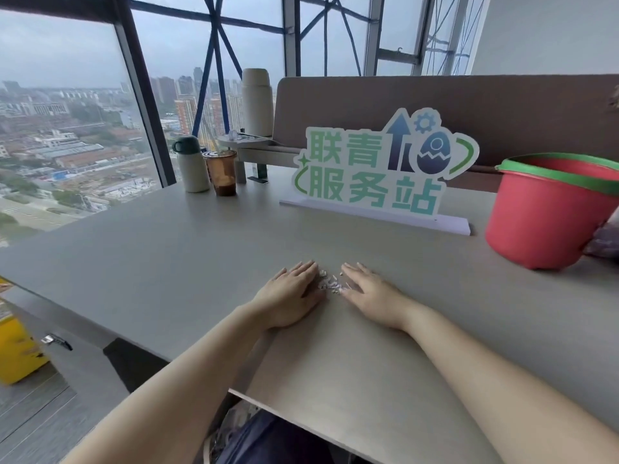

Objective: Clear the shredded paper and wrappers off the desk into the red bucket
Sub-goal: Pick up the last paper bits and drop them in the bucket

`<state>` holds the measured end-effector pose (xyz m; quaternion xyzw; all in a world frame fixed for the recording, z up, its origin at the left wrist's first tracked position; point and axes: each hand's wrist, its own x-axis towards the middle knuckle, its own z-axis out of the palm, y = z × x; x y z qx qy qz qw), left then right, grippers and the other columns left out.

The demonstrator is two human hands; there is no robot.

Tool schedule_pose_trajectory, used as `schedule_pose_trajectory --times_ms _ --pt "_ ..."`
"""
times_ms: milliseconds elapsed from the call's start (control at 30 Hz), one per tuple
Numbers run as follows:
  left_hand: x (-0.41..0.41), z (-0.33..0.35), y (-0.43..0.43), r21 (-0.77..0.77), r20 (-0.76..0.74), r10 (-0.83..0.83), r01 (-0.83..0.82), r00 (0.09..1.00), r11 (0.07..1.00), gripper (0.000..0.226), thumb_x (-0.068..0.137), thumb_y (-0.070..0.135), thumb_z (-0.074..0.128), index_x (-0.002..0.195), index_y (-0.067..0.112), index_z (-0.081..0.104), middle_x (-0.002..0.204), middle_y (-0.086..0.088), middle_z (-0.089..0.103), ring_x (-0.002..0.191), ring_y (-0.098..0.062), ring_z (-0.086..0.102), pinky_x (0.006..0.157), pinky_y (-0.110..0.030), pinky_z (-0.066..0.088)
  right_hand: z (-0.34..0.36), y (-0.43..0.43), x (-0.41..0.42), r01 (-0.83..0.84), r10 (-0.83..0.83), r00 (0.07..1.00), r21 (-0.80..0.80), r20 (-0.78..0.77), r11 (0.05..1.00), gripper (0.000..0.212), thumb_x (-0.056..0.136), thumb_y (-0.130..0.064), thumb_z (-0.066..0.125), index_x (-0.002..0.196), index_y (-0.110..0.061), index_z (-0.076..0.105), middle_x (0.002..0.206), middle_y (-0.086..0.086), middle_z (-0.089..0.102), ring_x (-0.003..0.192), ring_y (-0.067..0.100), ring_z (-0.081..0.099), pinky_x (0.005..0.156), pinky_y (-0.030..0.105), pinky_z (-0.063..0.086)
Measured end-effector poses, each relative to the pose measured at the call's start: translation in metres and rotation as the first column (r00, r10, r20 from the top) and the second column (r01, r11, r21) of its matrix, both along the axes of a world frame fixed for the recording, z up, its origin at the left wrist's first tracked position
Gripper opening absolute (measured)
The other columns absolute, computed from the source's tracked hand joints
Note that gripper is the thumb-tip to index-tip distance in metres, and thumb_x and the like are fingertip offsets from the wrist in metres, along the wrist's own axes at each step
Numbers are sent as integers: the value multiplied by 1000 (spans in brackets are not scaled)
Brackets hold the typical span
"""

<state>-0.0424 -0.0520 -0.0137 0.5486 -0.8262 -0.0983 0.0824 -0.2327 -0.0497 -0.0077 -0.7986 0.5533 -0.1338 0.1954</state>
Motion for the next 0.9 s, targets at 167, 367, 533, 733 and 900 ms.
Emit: schedule_pose_trajectory --times_ms 167,367,533,733,900 --pt "11 2 -15 6 -166 -15 17 986 1000 69 78 57 48 137 20 43 146 1 43 133 -18 42 110 -33 34 4 -12 -18 -6 7 1000 -44 29 999 64 83 -43 62 139 -22 40 147 1 38 139 19 27 113 24 14" --pt "7 -5 -24 -107 -219 -10 -14 976 994 38 82 56 54 114 37 63 126 12 58 118 -13 53 103 -32 41 -4 -23 -19 35 -27 996 -96 79 995 47 78 -47 66 122 -31 59 122 -3 51 122 18 37 106 25 22" --pt "6 -6 -24 -153 -261 -29 -12 965 988 30 82 52 58 106 37 67 119 13 63 111 -10 57 97 -23 41 -10 -23 -19 34 -6 983 -149 183 988 41 76 -45 68 115 -30 64 101 -9 52 111 18 47 104 30 34" --pt "7 -8 -21 -173 -242 -43 1 969 985 36 79 61 52 107 43 64 112 14 62 106 -14 56 97 -31 44 -6 -20 -16 22 -12 997 -139 73 990 45 76 -53 64 119 -39 59 117 -6 53 114 14 41 105 30 29" --pt "7 -6 -15 -196 -288 -40 -18 957 980 25 82 50 60 103 38 68 106 7 64 101 -18 58 92 -29 45 -10 -16 -16 28 14 973 -181 229 983 29 82 -34 66 109 -26 68 94 -6 56 100 18 51 93 28 39"
